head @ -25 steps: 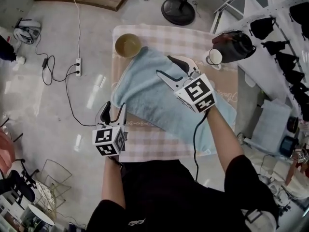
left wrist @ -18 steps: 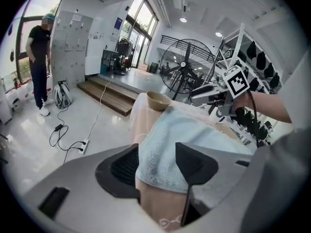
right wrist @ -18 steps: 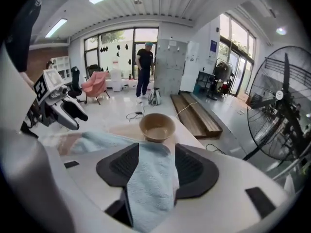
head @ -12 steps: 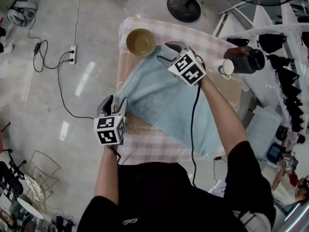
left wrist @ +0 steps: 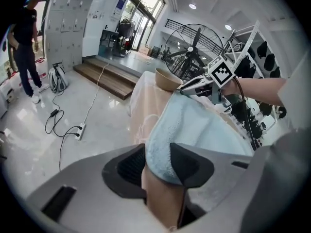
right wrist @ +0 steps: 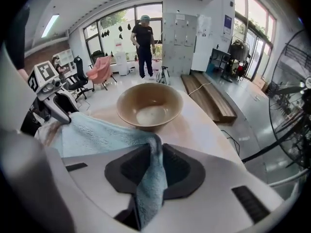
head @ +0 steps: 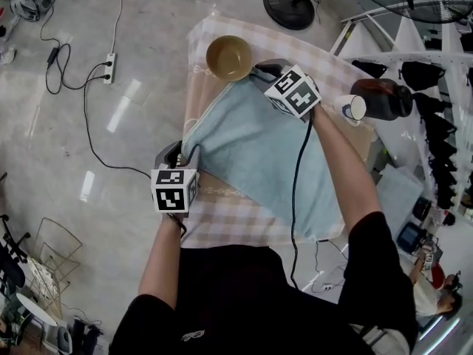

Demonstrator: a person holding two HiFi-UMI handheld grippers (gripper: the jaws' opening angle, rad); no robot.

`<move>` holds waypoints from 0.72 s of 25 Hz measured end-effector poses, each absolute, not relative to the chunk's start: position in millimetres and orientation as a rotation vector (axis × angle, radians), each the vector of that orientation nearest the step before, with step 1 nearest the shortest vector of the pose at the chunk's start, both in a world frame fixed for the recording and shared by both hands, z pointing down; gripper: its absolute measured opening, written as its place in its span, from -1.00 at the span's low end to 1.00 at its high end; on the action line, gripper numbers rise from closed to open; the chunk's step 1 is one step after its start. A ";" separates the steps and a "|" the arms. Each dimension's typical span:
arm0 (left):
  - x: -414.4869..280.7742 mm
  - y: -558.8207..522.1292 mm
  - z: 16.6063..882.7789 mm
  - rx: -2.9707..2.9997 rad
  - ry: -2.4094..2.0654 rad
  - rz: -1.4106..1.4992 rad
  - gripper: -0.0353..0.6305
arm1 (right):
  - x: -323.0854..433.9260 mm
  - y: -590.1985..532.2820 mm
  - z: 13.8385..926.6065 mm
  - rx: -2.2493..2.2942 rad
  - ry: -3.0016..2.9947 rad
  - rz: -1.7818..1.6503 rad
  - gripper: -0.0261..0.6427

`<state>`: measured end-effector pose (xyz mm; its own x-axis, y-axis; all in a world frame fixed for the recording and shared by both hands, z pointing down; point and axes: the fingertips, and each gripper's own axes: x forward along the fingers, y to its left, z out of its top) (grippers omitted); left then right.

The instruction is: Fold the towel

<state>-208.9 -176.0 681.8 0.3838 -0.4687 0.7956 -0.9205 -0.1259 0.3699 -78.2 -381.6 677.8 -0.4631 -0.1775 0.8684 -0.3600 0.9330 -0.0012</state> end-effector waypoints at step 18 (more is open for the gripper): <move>-191.9 -143.8 624.6 1.834 -1.326 0.662 -0.74 | -54.8 -325.5 612.0 0.425 -2.155 0.063 -0.85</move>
